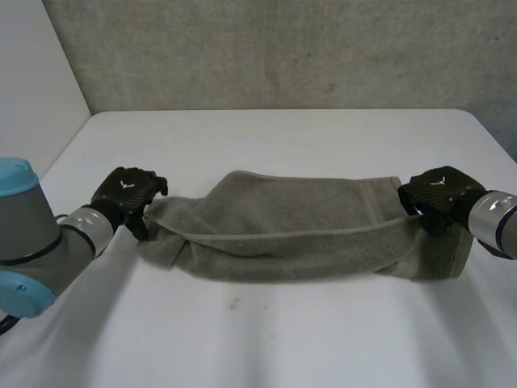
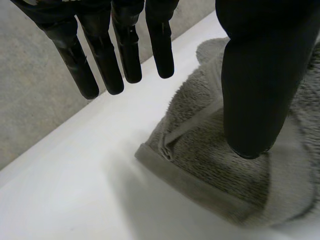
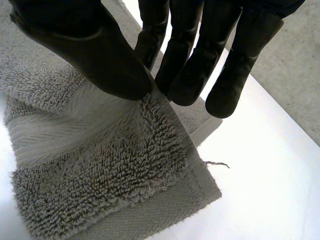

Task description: Fold the towel.

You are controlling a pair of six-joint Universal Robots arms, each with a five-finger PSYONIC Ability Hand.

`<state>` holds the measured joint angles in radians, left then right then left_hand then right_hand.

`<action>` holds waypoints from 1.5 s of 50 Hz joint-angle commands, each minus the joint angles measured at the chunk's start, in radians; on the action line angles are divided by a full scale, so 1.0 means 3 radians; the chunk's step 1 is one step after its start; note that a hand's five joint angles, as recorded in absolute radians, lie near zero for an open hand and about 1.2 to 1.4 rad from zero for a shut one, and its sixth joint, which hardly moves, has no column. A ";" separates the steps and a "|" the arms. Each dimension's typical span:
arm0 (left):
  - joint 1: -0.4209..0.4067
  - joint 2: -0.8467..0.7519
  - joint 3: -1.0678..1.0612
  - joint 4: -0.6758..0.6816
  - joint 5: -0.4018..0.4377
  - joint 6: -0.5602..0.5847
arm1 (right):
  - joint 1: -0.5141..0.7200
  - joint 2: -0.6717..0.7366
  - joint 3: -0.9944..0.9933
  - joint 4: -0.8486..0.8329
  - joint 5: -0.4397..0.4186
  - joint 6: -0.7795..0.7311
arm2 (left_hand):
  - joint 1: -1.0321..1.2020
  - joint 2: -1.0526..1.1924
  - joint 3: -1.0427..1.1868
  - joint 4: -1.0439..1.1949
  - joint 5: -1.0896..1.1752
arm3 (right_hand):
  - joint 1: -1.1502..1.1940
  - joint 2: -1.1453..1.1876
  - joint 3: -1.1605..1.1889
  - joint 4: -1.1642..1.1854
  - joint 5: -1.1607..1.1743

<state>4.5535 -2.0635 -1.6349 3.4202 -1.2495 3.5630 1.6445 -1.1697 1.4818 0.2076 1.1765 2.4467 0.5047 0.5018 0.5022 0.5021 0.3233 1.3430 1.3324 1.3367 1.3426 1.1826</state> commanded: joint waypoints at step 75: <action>0.0330 0.2128 0.0311 -0.1542 0.0417 0.0006 | -0.0077 -0.1332 -0.0859 0.1072 -0.0056 0.0164 | 0.2972 0.2982 0.2980 0.2981 0.2995 | 0.0178 0.0213 0.0199 0.0179 0.0131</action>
<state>4.5886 -1.5650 -1.5641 3.0531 -1.1261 3.5648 1.6301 -1.4621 1.2926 0.4480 1.1629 2.5013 1.1878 1.2172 1.2169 1.2178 1.0254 1.3430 1.3324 1.3368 1.3426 1.1826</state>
